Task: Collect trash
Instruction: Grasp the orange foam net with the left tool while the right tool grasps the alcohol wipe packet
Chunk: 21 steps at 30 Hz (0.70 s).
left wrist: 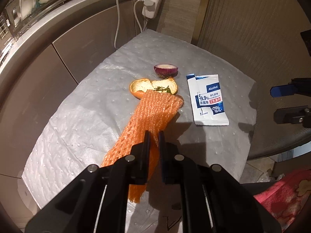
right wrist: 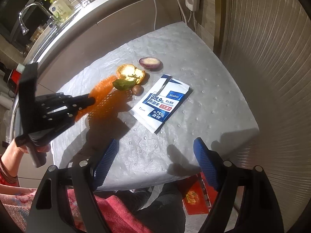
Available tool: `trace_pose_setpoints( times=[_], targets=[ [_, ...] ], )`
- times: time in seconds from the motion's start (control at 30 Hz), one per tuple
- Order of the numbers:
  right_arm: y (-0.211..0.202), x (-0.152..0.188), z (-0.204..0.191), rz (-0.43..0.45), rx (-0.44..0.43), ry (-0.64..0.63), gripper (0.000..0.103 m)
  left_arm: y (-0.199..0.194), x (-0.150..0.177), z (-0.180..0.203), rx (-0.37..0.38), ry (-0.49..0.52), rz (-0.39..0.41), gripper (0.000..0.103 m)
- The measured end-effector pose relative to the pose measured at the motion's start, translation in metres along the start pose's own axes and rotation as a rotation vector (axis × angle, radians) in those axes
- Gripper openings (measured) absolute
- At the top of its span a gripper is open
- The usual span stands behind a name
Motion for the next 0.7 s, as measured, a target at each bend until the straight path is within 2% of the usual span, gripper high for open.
trace_pose_setpoints(
  times=[0.23, 0.4, 0.63, 0.7],
  targets=[
    [0.041, -0.014, -0.012, 0.010, -0.012, -0.019, 0.080, -0.055, -0.002, -0.008, -0.044, -0.060, 0.059, 0.009],
    [0.071, -0.023, -0.015, 0.006, 0.006, 0.008, 0.080, -0.095, 0.010, -0.023, -0.076, -0.151, 0.091, 0.009],
    [0.103, -0.024, -0.012, -0.012, 0.121, 0.033, 0.080, -0.123, 0.036, -0.039, -0.117, -0.238, 0.087, 0.009],
    [0.106, -0.023, -0.014, 0.000, 0.153, 0.021, 0.083, -0.129, 0.043, -0.042, -0.126, -0.260, 0.088, 0.009]
  ],
)
Point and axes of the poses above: each gripper's, at about its wrist camera, not at the fingertips, and y roughly the way its jaws point, z to its right, x to its underside, the point moved 10 cm from there along y, roughly the way its jaws point, and after that the axes turned 13 degrees about y, right-handed, at the moved point
